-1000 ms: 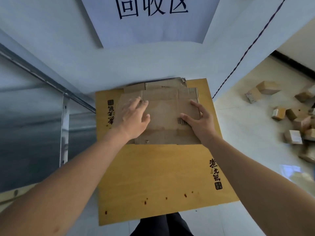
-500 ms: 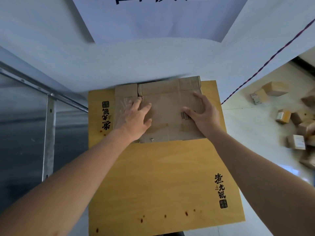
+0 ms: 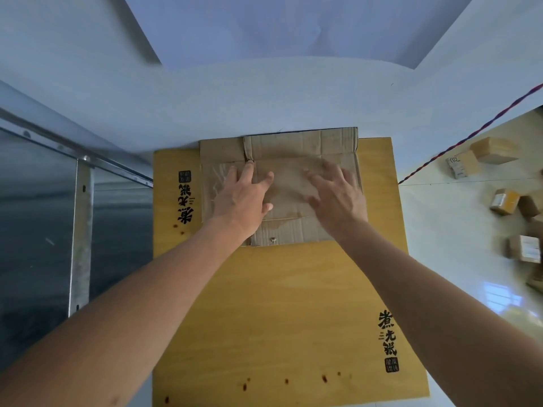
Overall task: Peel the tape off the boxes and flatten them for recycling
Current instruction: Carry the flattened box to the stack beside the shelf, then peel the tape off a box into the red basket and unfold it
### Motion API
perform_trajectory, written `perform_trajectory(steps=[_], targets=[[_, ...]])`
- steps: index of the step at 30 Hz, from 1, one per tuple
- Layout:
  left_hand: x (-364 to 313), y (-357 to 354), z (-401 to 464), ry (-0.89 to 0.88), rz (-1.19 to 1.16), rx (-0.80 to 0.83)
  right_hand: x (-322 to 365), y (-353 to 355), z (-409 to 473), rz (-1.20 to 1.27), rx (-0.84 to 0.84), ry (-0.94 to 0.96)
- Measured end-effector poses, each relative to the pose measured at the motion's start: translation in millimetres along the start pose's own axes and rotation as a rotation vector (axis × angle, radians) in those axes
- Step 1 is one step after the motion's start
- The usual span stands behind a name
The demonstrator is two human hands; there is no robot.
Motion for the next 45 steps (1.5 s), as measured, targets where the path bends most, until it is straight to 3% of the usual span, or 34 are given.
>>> perform_trajectory(steps=[3, 7, 23, 34, 45], targets=[[-3, 2, 2, -0.006, 0.034, 0.013, 13, -9, 2, 0.023, 0.154, -0.082], [-3, 0, 6, -0.006, 0.049, 0.01, 15, -8, 6, 0.001, 0.197, -0.082], [3, 13, -19, -0.083, 0.034, -0.077, 31, 10, -12, -0.034, 0.096, -0.106], [18, 82, -99, -0.196, 0.007, -0.225, 78, 79, -73, 0.064, -0.012, 0.186], [-5, 136, -279, -0.03, 0.087, -0.398, 107, 163, -201, -0.012, -0.136, 0.485]])
Point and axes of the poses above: each hand's wrist, its own z-axis towards the middle knuckle, its own y-axis out of the back of the hand, x = y × z, the point moved 3 cm from there along z, towards the middle knuckle, and after that the axes turned 3 degrees about y, right-handed, at the moved point
